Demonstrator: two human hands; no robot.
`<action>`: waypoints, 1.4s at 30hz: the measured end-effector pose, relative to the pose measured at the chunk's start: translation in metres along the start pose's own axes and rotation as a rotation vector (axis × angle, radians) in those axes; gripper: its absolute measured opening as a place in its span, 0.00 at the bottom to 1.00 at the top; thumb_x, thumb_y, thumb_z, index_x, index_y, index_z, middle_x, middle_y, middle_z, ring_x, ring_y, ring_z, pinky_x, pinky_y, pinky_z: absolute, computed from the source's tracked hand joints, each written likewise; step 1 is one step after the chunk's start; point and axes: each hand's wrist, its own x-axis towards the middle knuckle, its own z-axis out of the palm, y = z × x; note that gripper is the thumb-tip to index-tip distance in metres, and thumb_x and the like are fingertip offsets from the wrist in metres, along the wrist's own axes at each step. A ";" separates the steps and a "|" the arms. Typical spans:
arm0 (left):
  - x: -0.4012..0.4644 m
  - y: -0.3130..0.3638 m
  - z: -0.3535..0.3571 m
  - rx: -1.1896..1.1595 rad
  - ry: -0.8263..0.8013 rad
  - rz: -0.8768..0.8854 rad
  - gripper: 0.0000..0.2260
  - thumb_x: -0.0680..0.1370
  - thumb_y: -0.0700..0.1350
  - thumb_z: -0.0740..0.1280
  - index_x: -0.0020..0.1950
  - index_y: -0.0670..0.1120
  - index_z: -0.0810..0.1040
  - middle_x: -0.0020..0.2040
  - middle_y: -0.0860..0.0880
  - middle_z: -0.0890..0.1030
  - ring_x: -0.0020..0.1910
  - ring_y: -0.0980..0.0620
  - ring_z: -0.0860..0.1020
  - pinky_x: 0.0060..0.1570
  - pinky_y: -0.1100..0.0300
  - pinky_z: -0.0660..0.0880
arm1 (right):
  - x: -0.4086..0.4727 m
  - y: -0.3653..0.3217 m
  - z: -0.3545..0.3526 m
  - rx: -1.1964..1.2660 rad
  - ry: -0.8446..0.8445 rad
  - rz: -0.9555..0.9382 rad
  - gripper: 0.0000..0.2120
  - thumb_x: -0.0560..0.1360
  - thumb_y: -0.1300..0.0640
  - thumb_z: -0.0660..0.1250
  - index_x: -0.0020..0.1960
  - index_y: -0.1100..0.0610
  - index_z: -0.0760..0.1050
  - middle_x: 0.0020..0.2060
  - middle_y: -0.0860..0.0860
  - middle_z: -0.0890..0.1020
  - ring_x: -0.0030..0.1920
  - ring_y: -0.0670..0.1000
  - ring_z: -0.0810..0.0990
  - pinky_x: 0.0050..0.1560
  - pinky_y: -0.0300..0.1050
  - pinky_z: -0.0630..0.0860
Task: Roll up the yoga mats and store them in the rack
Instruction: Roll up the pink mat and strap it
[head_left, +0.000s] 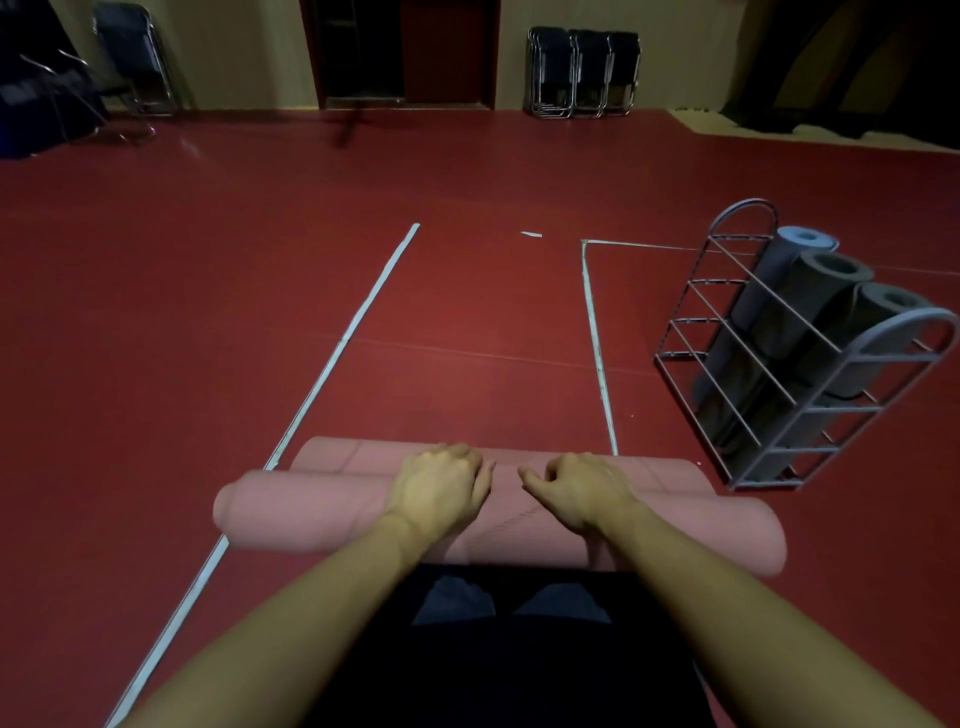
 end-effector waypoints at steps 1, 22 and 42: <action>-0.004 0.004 -0.002 0.027 -0.010 -0.005 0.21 0.83 0.56 0.57 0.42 0.47 0.82 0.42 0.47 0.83 0.42 0.43 0.83 0.35 0.54 0.74 | 0.000 -0.001 0.000 0.003 0.027 0.010 0.30 0.77 0.30 0.54 0.38 0.53 0.78 0.37 0.52 0.81 0.44 0.58 0.81 0.45 0.50 0.75; 0.023 0.008 0.014 0.024 -0.068 -0.077 0.22 0.84 0.58 0.50 0.56 0.49 0.79 0.54 0.46 0.79 0.56 0.43 0.76 0.56 0.46 0.69 | 0.000 0.012 -0.001 -0.119 0.055 -0.263 0.42 0.72 0.19 0.49 0.67 0.51 0.70 0.56 0.55 0.84 0.55 0.60 0.82 0.52 0.54 0.76; 0.033 0.002 0.029 0.145 0.025 0.036 0.26 0.82 0.54 0.37 0.60 0.49 0.72 0.54 0.48 0.81 0.51 0.42 0.81 0.51 0.48 0.69 | 0.015 -0.002 0.013 -0.156 0.410 -0.219 0.28 0.81 0.36 0.48 0.50 0.55 0.77 0.42 0.58 0.83 0.44 0.64 0.82 0.44 0.55 0.75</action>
